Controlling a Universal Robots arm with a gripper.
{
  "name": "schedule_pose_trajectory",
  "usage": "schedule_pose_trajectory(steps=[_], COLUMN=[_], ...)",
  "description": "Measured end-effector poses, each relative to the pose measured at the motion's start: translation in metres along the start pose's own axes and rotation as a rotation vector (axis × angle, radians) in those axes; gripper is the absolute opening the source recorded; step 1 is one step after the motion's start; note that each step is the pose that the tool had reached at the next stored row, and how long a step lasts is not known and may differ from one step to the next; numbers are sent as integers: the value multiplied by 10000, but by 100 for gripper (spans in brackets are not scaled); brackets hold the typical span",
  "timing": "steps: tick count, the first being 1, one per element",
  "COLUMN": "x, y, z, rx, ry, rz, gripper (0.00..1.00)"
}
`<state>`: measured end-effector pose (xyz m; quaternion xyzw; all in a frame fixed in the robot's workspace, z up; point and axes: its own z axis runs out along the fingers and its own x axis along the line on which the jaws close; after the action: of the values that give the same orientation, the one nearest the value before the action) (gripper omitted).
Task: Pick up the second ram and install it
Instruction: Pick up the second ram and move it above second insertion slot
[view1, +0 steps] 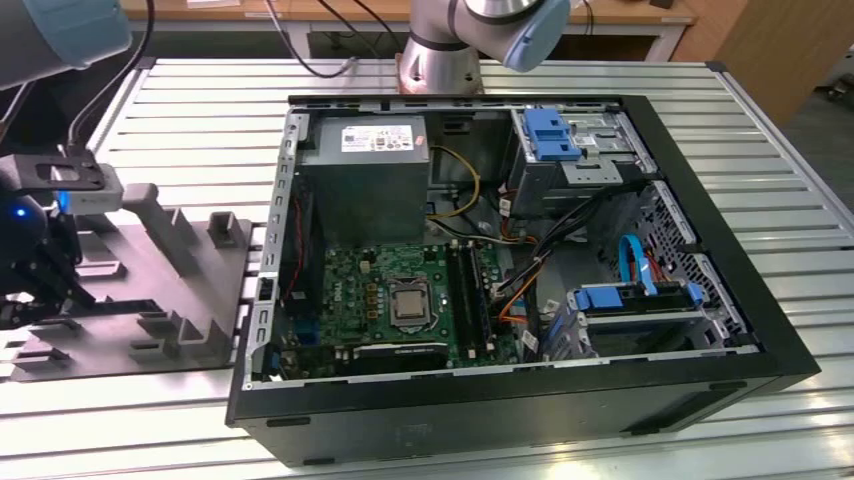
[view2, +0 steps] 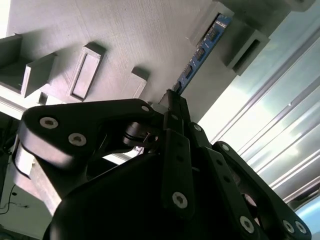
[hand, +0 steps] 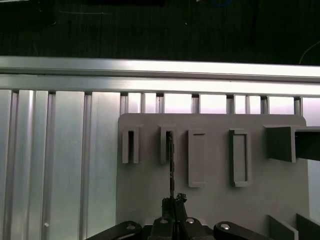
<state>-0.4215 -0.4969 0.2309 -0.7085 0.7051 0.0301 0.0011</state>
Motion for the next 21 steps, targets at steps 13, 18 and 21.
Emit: schedule_pose_trajectory(steps=[13, 18, 21], x=[-17, -24, -29], y=[10, 13, 15], z=[-390, -545, -648], rx=[2, 3, 3], ry=[-83, -96, -102], rz=[-3, -4, -4], gripper=[11, 11, 11])
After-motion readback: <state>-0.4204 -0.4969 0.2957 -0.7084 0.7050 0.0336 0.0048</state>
